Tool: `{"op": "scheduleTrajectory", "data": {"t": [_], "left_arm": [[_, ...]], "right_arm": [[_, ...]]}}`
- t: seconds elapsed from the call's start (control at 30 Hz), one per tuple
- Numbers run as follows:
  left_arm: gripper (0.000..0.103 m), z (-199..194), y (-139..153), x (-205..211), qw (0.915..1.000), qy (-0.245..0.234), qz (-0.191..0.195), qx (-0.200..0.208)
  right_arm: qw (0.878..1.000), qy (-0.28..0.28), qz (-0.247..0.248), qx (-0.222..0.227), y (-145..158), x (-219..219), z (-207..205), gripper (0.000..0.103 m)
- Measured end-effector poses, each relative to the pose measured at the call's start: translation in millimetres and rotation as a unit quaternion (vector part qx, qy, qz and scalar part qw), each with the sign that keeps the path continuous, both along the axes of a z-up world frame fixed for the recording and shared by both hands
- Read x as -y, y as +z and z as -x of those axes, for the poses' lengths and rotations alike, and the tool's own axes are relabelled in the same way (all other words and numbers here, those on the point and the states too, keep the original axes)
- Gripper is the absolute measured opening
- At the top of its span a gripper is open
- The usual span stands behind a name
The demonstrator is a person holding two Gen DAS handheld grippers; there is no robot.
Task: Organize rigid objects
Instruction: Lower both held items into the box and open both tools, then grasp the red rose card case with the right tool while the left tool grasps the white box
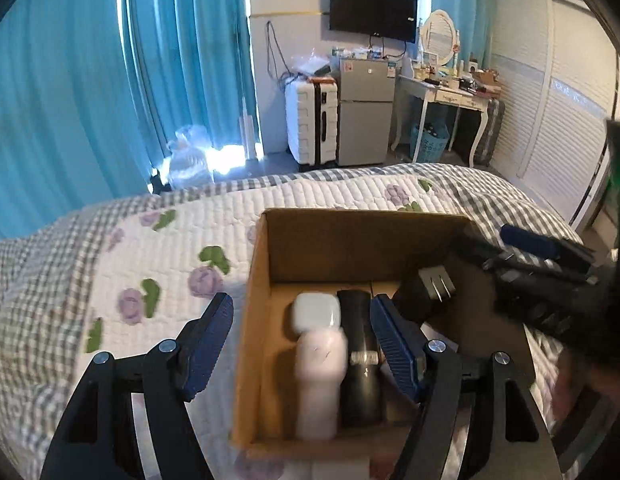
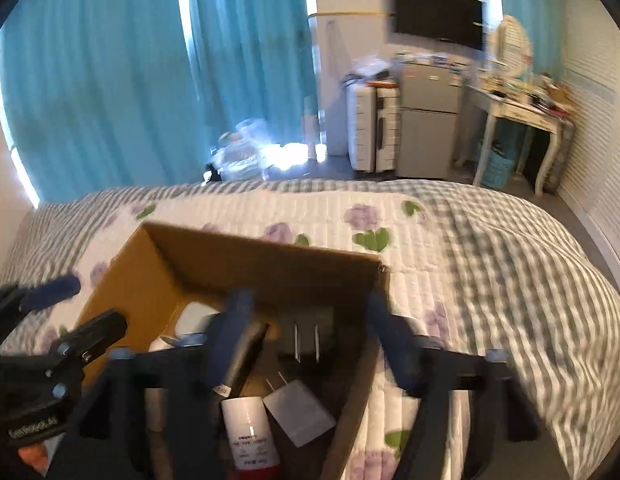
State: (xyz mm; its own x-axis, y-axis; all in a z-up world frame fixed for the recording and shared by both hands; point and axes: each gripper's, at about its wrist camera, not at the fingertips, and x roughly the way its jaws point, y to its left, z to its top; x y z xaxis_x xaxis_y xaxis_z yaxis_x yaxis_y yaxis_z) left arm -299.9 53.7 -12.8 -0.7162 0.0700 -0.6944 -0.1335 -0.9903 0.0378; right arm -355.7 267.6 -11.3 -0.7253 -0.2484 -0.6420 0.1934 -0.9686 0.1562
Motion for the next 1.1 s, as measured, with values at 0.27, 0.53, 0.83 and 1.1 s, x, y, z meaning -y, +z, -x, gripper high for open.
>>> {"op": "scheduleTrajectory", "data": {"t": [0.27,0.53,0.83,1.1], "left_arm": [[0.076,-68,25,20,0.9993,0.011,0.019,-0.030],[0.080,-122,30,40,0.9979,0.049,-0.014,-0.041],[0.081,-135,-59,49,0.9976,0.067,-0.009,0.016],[0.080,-128,-116,57,0.9947,0.068,0.005,0.077]], "right_arm": [[0.998,0.009,-0.053,-0.036,53,-7,-83,0.084],[0.997,0.023,-0.061,-0.028,48,9,-148,0.093],[0.995,0.029,-0.060,0.071,-63,23,-146,0.094],[0.987,0.068,-0.092,0.115,-128,42,-127,0.094]]}}
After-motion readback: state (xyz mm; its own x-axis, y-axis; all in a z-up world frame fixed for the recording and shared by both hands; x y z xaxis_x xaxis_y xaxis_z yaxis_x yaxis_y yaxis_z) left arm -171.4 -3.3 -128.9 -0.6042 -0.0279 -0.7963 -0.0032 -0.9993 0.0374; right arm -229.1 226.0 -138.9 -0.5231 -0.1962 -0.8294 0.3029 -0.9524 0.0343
